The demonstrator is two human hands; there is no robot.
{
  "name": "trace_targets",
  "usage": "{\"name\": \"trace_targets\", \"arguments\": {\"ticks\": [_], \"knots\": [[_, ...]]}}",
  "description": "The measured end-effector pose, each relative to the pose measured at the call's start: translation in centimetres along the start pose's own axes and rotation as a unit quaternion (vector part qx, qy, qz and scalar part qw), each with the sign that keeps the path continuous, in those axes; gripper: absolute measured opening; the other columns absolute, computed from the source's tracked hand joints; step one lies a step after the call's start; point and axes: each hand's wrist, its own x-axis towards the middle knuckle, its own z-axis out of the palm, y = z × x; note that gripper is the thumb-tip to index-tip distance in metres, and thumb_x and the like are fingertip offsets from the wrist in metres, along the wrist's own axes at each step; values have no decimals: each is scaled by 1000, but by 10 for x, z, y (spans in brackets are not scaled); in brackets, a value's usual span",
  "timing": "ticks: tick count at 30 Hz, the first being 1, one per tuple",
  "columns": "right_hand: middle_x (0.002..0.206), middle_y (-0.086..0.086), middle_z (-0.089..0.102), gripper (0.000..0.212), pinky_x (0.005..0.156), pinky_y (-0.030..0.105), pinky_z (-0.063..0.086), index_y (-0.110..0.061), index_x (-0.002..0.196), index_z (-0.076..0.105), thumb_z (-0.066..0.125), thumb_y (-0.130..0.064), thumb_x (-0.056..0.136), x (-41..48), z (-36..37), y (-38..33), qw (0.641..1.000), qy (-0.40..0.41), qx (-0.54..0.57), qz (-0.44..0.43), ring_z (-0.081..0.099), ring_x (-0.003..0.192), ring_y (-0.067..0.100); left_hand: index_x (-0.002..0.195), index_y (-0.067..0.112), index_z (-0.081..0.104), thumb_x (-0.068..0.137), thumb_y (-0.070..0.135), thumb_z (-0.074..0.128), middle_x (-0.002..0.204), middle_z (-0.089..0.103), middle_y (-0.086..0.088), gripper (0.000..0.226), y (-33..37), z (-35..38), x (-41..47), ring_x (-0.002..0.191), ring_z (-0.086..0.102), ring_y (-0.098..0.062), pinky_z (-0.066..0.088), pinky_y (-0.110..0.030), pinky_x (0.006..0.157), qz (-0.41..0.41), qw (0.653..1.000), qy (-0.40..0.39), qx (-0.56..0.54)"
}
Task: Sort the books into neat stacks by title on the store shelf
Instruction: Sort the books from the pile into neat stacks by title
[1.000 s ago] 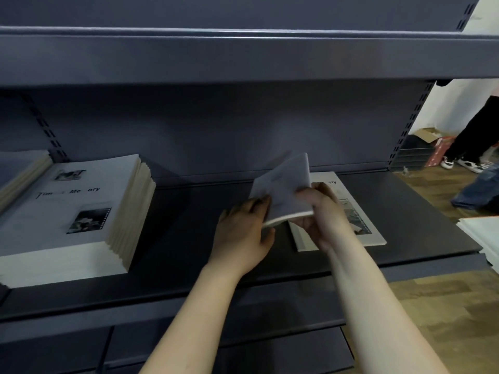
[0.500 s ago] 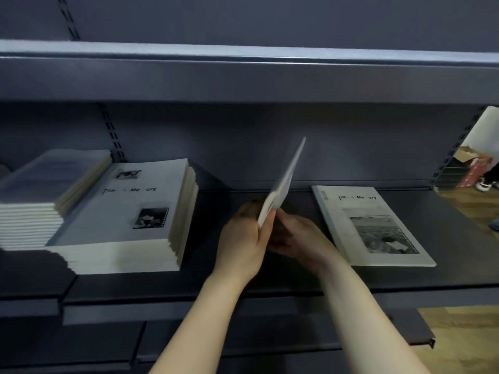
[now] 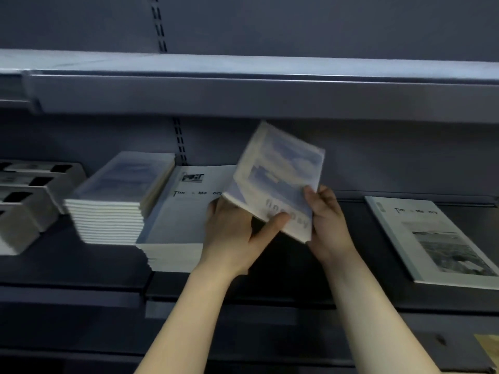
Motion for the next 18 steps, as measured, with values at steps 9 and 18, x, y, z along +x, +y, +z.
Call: {"name": "trace_targets", "arguments": {"ticks": [9,18], "knots": [[97,7,56,15,66,35,59,-15,97,43,58,-12,94,12,64,31,997,37,-71,-12,65,81,18,135,35,41,82,74,13,138,46,9,72,-67,-49,-29,128,36,-12,20,-31,104,-44,990,-32,130],[100,8,60,14,62,32,57,-10,109,49,56,-14,97,25,114,71,991,30,-128,32,66,77,17,128,25,57,88,54,24,128,59,2,59,-135,-94,-63,117,51,-25,34,-40,95,-106,978,12,178]]}}
